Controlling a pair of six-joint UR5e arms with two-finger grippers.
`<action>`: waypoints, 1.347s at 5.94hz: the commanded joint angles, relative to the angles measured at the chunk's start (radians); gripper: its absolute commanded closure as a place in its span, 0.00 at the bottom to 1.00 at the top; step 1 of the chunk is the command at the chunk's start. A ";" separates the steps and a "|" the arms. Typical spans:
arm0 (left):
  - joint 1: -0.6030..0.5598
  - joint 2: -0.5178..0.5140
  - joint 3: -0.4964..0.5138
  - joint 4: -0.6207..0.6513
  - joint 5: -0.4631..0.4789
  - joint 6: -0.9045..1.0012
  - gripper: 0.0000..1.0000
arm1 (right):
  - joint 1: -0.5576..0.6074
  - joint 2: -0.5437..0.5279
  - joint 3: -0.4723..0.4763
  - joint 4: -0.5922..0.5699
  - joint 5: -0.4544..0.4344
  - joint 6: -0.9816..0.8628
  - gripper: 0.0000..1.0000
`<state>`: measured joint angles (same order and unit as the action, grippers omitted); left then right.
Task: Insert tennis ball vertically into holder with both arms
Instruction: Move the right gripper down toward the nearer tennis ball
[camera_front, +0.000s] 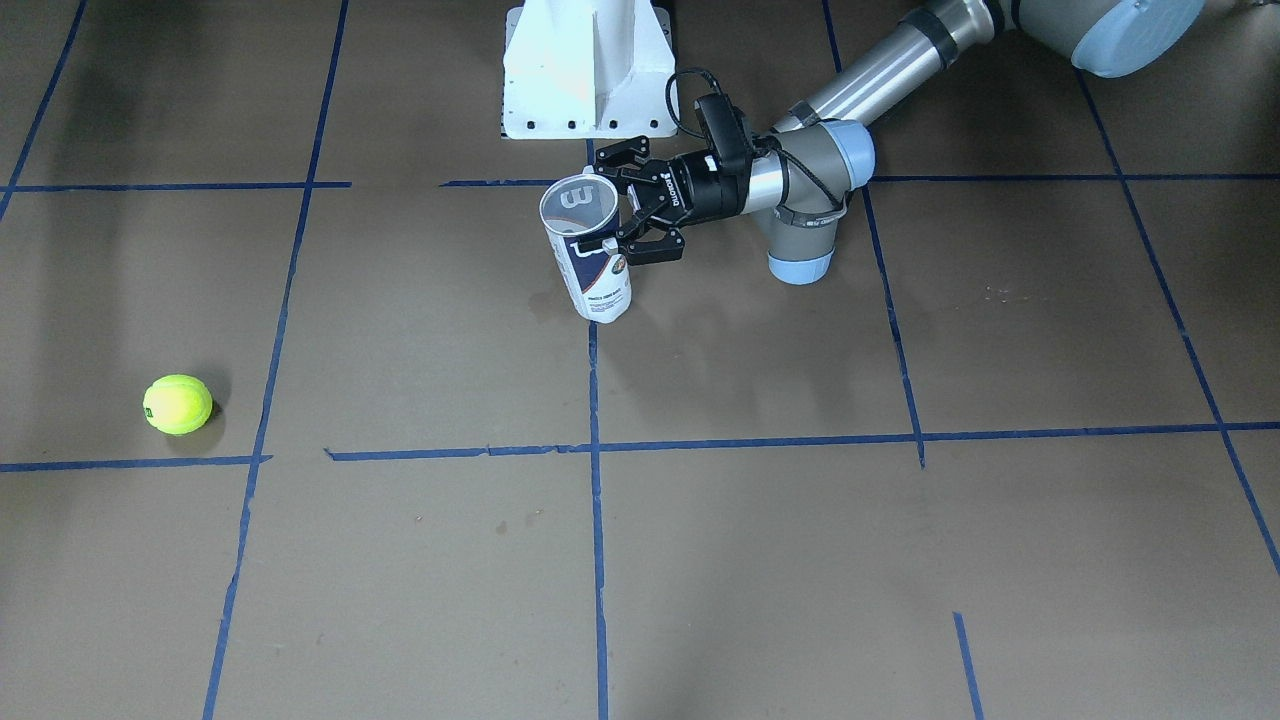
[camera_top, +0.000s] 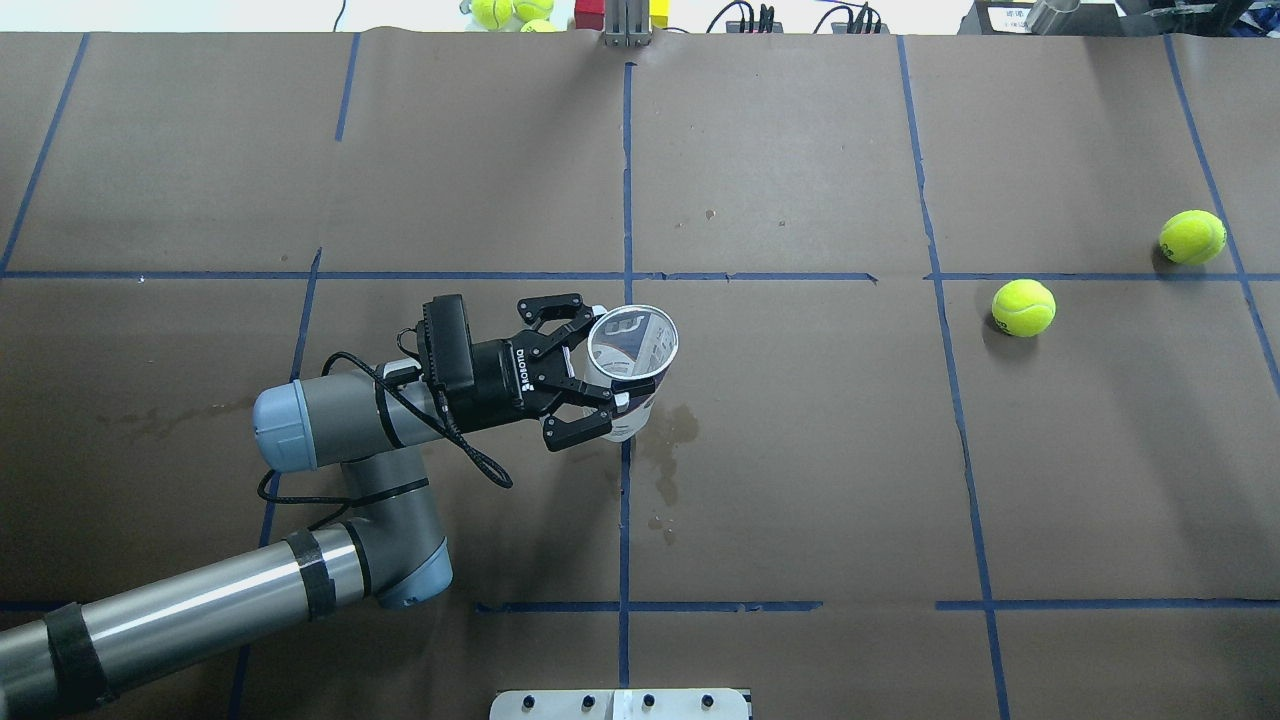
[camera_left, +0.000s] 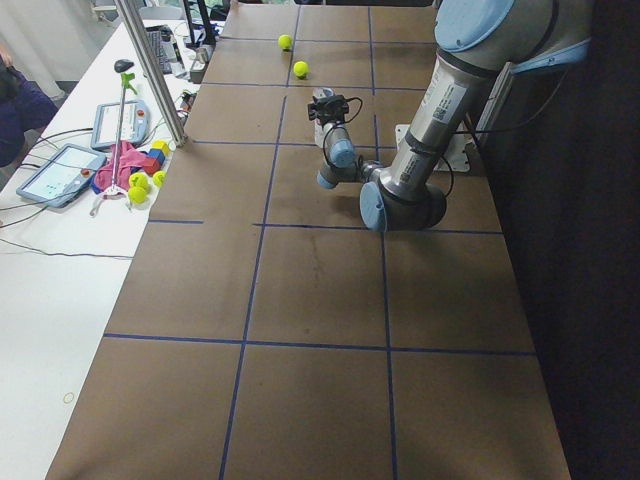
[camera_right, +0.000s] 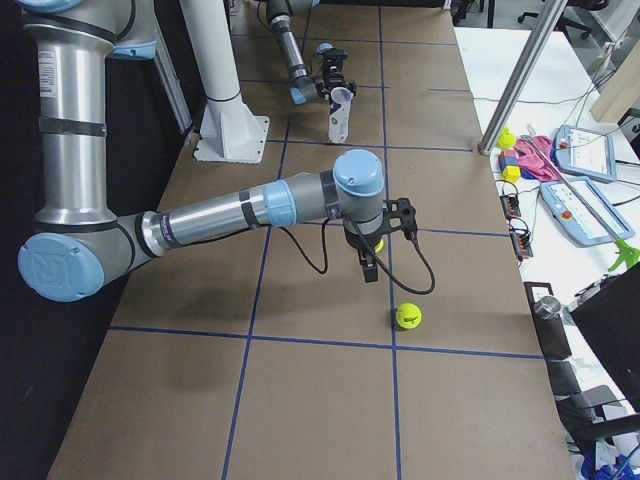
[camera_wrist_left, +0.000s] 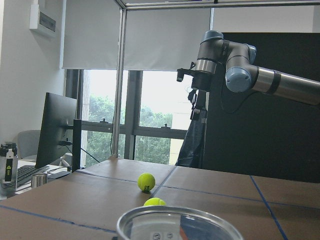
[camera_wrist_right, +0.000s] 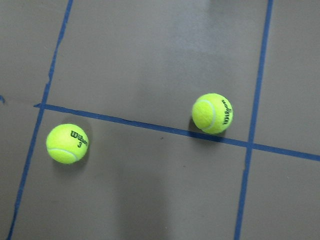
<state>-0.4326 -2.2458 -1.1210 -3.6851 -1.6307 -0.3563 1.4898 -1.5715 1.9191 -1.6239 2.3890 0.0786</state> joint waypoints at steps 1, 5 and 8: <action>-0.002 0.002 0.000 -0.001 0.000 -0.001 0.53 | -0.144 0.164 -0.076 -0.001 -0.005 0.100 0.00; 0.000 0.002 0.001 -0.018 0.002 -0.001 0.53 | -0.316 0.229 -0.120 0.015 -0.134 0.209 0.00; -0.003 0.003 0.001 -0.018 0.002 -0.003 0.53 | -0.391 0.219 -0.133 0.146 -0.180 0.303 0.00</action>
<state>-0.4347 -2.2436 -1.1198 -3.7030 -1.6291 -0.3586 1.1135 -1.3470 1.7914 -1.5117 2.2184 0.3674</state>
